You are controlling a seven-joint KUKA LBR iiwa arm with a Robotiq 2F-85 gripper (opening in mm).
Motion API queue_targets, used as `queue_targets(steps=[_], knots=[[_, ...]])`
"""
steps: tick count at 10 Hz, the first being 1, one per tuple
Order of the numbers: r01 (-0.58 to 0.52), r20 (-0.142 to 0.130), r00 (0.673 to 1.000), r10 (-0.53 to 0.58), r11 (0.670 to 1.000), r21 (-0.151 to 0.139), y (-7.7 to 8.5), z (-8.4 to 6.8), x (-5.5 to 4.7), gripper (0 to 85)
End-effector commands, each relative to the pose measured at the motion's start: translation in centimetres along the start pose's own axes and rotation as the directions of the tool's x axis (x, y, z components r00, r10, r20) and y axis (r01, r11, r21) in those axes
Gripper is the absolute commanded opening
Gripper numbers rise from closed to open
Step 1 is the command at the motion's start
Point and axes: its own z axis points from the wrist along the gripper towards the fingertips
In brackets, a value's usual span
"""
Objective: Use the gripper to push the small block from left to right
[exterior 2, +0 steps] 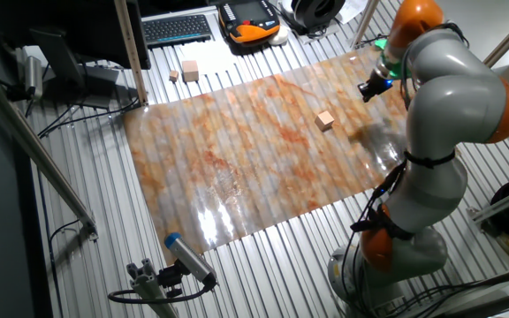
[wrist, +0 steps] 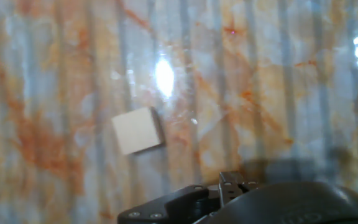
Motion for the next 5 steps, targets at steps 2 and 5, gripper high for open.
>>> queue_targets(steps=[2,5], knots=[[-0.007,0.002,1.0,0.007,1.0,0.009,0.0,0.9,-0.9,0.0],[-0.058,-0.017,0.998,0.058,0.998,0.01,2.7,1.4,-2.5,0.0]])
